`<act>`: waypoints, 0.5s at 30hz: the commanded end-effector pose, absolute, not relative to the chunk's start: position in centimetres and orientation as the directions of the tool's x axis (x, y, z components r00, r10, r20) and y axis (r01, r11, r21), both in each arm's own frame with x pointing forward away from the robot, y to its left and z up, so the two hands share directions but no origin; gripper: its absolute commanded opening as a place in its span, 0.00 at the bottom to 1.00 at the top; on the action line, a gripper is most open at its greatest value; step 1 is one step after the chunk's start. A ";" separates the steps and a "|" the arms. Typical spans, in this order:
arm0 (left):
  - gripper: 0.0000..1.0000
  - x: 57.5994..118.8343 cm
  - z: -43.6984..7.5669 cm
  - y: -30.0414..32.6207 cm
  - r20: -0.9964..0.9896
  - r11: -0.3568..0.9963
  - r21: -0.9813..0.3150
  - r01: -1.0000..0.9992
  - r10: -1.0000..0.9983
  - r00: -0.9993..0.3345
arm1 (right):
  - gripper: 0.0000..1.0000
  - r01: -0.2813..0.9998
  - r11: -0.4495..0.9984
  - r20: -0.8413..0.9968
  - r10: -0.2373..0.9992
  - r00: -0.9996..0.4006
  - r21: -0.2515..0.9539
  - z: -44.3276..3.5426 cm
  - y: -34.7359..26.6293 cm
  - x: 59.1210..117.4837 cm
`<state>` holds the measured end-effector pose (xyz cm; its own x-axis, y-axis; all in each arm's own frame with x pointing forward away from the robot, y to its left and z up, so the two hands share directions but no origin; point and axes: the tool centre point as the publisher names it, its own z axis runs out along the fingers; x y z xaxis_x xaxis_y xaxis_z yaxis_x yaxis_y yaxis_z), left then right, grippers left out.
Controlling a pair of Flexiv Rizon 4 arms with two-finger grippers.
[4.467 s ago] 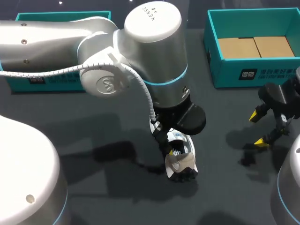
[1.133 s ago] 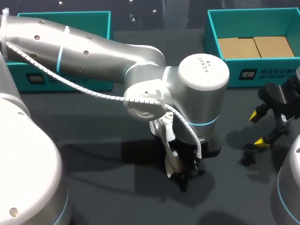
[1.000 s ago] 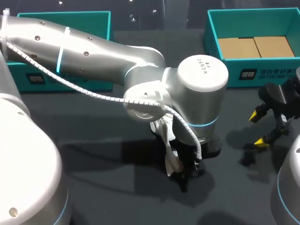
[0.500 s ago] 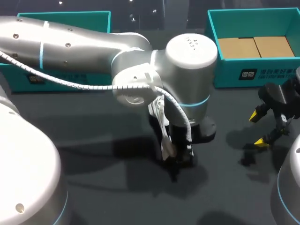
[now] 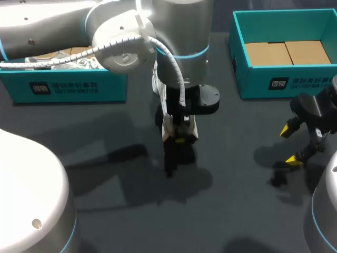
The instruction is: Take the shoe out of the shoebox, open the shoe tongue, remove and reinsert the insole, then place the shoe into the shoebox
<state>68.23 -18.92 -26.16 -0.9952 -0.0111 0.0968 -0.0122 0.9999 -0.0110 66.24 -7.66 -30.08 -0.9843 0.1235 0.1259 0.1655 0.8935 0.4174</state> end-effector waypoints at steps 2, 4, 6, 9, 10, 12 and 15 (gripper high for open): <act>0.00 68.2 -23.6 -17.5 0.090 1.000 -0.023 -0.011 -0.009 -0.996 | 1.00 0.166 0.894 0.124 0.125 -0.984 0.415 -30.1 -7.6 66.1; 0.00 68.2 -23.6 -17.5 0.090 1.000 -0.023 -0.011 -0.009 -0.996 | 1.00 0.166 0.894 0.124 0.125 -0.984 0.415 -30.1 -7.6 66.1; 0.00 68.2 -23.6 -17.5 0.090 1.000 -0.023 -0.011 -0.009 -0.996 | 1.00 0.166 0.894 0.124 0.125 -0.984 0.415 -30.1 -7.6 66.1; 0.00 68.3 -23.2 -17.5 0.117 0.999 -0.043 0.009 0.014 -0.993 | 1.00 0.166 0.894 0.124 0.125 -0.984 0.415 -30.1 -7.6 66.1; 0.00 68.6 -22.5 -17.1 0.107 0.999 -0.048 0.016 0.021 -0.994 | 1.00 0.166 0.894 0.124 0.125 -0.984 0.415 -30.1 -7.6 66.1; 0.00 70.1 -21.0 -15.9 0.105 0.998 -0.054 0.024 0.029 -0.994 | 1.00 0.166 0.894 0.124 0.125 -0.984 0.415 -30.1 -7.6 66.1; 0.00 72.3 -18.9 -13.5 0.105 0.998 -0.046 0.035 0.039 -0.994 | 1.00 0.166 0.894 0.124 0.125 -0.984 0.415 -30.1 -7.6 66.1</act>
<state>70.61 -16.40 -22.02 -0.9958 0.0285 0.0866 0.0265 0.9993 -0.0247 66.24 -7.67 -30.08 -0.9843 0.1236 0.1259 0.1656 0.8935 0.4174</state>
